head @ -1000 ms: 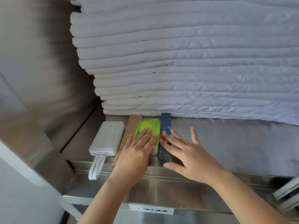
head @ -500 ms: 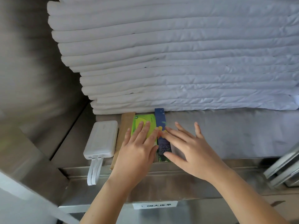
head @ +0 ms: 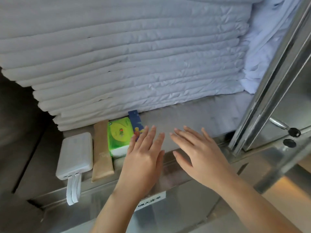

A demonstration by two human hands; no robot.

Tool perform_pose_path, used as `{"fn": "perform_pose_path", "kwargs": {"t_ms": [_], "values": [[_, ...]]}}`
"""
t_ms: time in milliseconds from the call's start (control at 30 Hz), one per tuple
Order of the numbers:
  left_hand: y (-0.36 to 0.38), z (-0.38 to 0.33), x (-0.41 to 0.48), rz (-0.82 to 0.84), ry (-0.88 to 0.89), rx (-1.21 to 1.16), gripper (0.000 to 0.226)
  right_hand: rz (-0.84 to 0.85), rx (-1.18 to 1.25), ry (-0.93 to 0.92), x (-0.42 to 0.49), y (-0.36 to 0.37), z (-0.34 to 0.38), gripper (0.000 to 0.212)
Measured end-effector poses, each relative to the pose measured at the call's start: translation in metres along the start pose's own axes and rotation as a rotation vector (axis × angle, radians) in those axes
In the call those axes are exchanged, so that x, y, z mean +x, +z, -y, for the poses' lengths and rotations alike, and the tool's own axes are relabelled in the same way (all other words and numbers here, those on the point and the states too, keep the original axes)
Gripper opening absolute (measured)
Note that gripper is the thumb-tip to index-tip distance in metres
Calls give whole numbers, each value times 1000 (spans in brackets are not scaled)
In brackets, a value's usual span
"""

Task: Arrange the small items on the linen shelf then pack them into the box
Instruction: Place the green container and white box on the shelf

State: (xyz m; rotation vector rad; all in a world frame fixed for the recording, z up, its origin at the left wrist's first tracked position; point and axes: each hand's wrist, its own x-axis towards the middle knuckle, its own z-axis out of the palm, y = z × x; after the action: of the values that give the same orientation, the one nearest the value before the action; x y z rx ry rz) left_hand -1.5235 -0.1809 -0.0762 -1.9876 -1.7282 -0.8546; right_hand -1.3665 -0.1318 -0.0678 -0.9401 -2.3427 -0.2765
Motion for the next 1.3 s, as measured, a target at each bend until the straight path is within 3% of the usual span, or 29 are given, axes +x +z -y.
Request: {"fn": "perform_pose_path", "kwargs": {"t_ms": [267, 400, 967, 1300], "values": [[6, -96, 8, 45, 131, -85, 40, -40, -89, 140, -71, -64, -41, 45], [11, -163, 7, 94, 206, -163, 52, -53, -167, 235, -123, -106, -67, 47], [32, -459, -16, 214, 599, -543, 43, -94, -499, 699, -356, -280, -153, 48], [55, -578, -17, 352, 830, -711, 47, -125, -696, 966, -440, -329, -184, 53]]}}
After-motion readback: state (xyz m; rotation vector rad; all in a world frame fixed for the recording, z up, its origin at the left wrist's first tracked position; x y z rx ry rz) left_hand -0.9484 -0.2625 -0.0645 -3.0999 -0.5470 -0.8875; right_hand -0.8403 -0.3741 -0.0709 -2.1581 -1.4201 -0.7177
